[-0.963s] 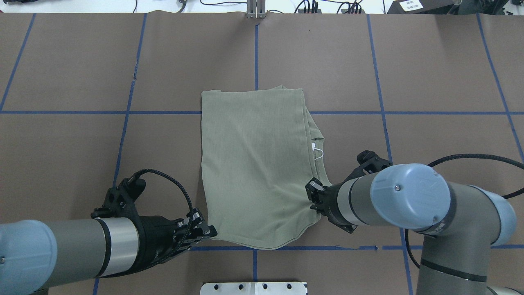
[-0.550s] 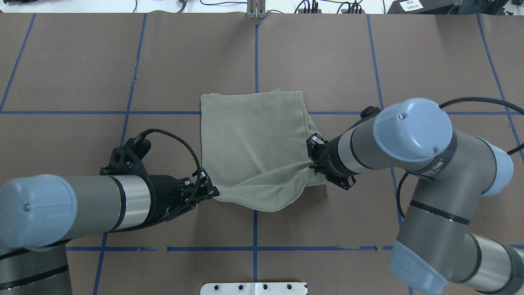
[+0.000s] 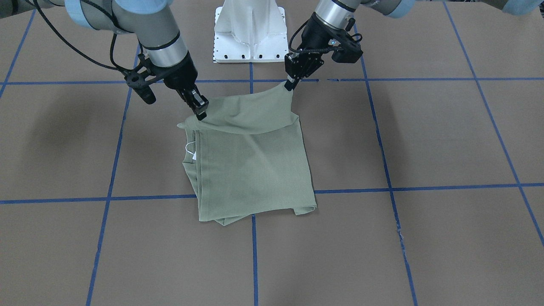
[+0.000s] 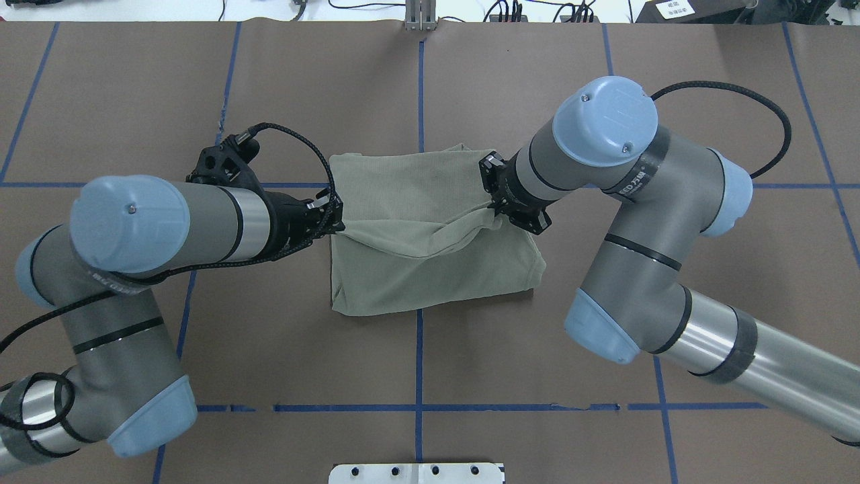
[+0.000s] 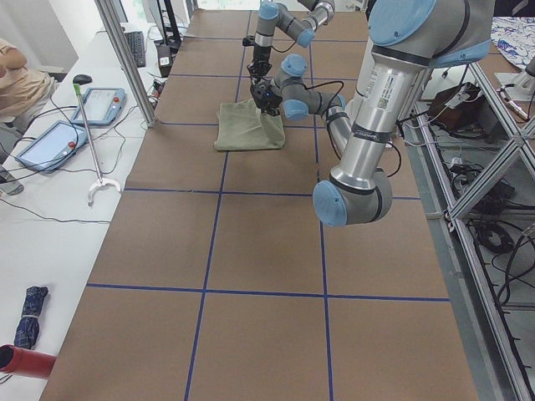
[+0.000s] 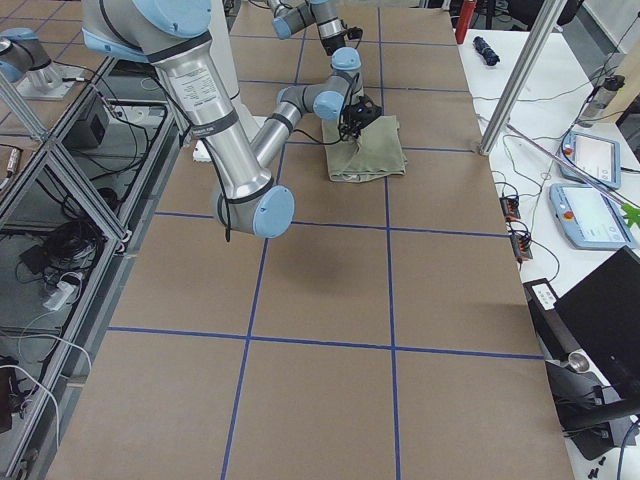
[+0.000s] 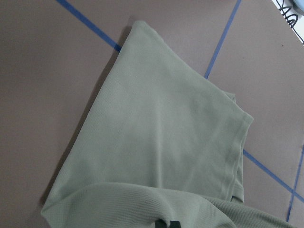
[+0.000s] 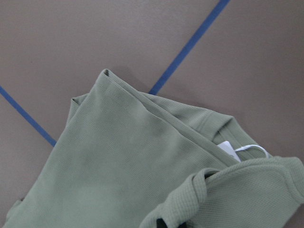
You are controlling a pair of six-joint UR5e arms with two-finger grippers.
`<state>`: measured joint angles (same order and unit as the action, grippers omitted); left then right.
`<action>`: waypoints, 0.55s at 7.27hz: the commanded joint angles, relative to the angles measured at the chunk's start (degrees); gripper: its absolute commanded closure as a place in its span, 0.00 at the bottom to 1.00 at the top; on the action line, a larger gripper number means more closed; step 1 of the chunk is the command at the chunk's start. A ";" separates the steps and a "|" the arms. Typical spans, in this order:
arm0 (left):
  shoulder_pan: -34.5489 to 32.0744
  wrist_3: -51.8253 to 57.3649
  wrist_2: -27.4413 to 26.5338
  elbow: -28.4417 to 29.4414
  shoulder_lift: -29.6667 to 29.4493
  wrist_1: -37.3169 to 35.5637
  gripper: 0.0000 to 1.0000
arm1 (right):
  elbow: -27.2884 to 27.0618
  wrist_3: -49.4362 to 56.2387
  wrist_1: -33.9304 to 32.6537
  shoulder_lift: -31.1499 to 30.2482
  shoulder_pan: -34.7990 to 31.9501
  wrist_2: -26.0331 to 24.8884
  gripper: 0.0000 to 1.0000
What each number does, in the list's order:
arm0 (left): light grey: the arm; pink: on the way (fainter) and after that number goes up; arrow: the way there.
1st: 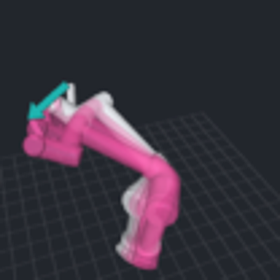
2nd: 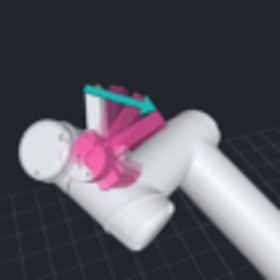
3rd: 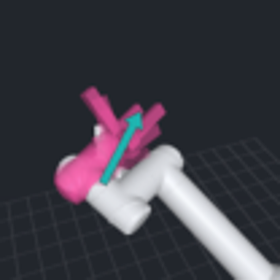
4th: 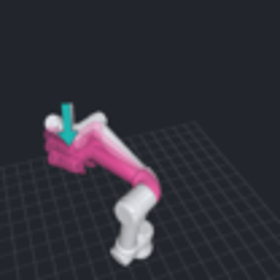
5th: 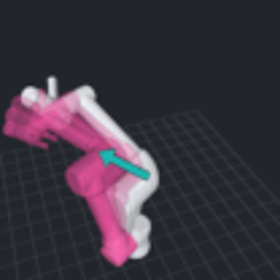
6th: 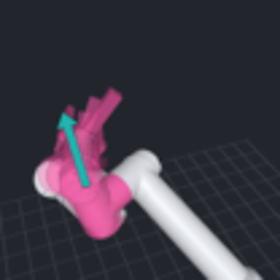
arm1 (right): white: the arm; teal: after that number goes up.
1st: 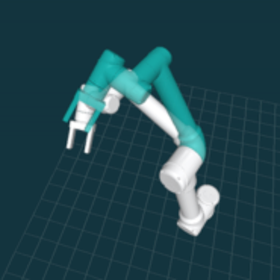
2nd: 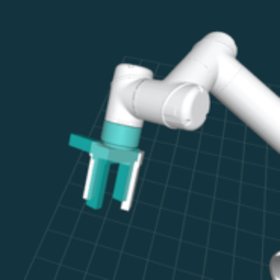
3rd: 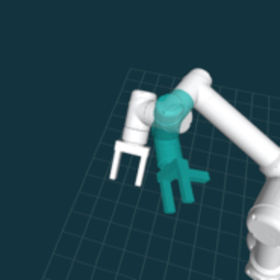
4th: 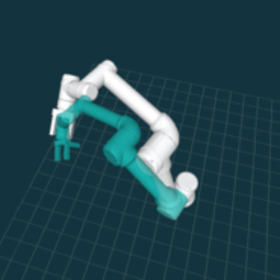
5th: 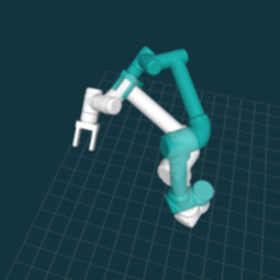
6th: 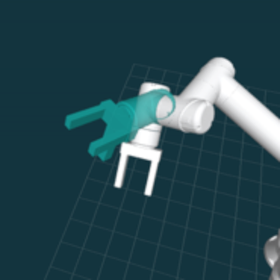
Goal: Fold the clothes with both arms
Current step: 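Lift the near edge with both grippers and fold it away from the robot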
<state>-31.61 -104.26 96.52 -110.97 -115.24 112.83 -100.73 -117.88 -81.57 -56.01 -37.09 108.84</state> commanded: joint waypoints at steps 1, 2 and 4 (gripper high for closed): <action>-3.88 2.83 0.08 9.32 -3.13 5.07 1.00 | 10.52 0.37 7.20 4.14 -1.84 0.32 1.00; -4.42 2.92 -0.01 14.15 -4.10 9.20 1.00 | 13.52 0.46 9.83 4.68 -2.20 0.76 1.00; -6.52 5.18 0.07 21.72 -7.25 13.54 1.00 | 18.62 0.72 13.54 5.91 -2.64 0.85 1.00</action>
<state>-36.80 -100.82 96.53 -94.47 -120.33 123.73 -85.48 -117.42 -70.04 -51.07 -39.34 109.56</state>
